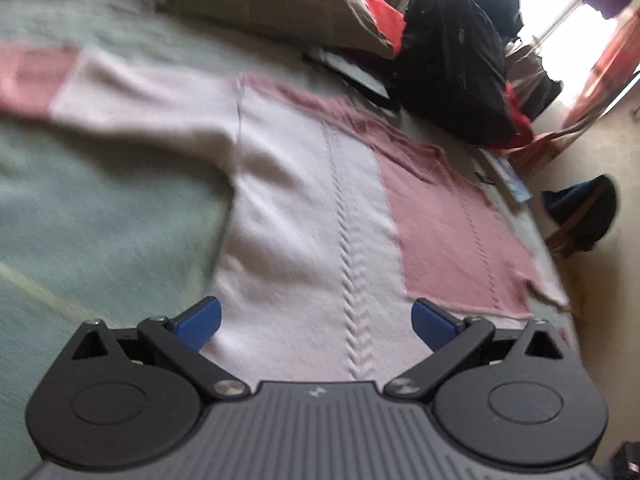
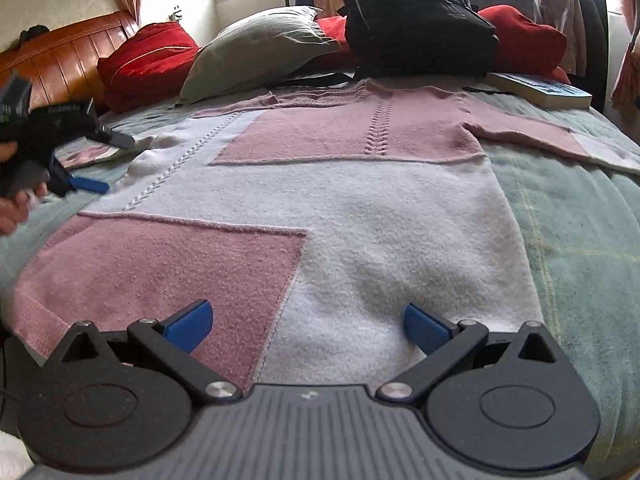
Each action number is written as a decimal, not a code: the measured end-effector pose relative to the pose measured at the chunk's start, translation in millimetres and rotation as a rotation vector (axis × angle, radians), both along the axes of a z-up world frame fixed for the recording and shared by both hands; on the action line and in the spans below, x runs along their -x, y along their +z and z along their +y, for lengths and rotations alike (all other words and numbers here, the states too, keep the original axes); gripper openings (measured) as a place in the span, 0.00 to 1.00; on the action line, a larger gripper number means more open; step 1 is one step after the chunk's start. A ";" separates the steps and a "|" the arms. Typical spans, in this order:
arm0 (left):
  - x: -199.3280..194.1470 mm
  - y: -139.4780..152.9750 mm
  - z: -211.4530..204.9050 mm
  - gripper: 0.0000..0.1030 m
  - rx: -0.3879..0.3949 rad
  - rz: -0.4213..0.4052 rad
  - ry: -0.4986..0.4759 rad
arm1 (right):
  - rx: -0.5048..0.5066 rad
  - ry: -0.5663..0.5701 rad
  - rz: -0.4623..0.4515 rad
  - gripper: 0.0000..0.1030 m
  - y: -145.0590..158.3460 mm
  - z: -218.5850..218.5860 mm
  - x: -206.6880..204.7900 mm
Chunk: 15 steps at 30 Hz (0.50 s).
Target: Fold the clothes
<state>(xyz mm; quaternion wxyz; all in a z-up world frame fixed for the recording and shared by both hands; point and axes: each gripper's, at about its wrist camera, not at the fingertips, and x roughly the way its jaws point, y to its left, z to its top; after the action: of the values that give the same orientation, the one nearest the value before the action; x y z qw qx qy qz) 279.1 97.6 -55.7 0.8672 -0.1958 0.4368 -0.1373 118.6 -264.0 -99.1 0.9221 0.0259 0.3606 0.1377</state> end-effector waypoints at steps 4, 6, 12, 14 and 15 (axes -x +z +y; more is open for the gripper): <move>-30.7 14.0 -20.0 0.99 0.038 -0.046 -0.068 | 0.017 0.001 -0.003 1.00 -0.4 2.5 1.5; -47.3 2.6 -32.6 0.99 0.071 0.011 -0.111 | 0.033 0.000 -0.004 1.00 -0.7 5.1 2.4; -59.1 -21.7 -23.9 0.99 -0.007 0.042 -0.058 | 0.073 0.008 -0.007 1.00 -1.9 8.9 3.9; -57.1 -21.8 -8.7 0.99 0.010 0.036 -0.010 | 0.065 0.007 -0.007 1.00 -2.9 7.5 2.9; -55.6 -18.4 -5.3 0.99 0.024 0.044 0.008 | 0.064 0.006 -0.008 1.00 -3.2 7.8 2.6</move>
<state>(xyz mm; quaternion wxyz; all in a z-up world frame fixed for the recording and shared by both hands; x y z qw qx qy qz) 334.7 92.3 -74.1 0.8556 -0.2109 0.4532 -0.1347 116.0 -256.2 -102.3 0.9235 -0.0052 0.3613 0.1289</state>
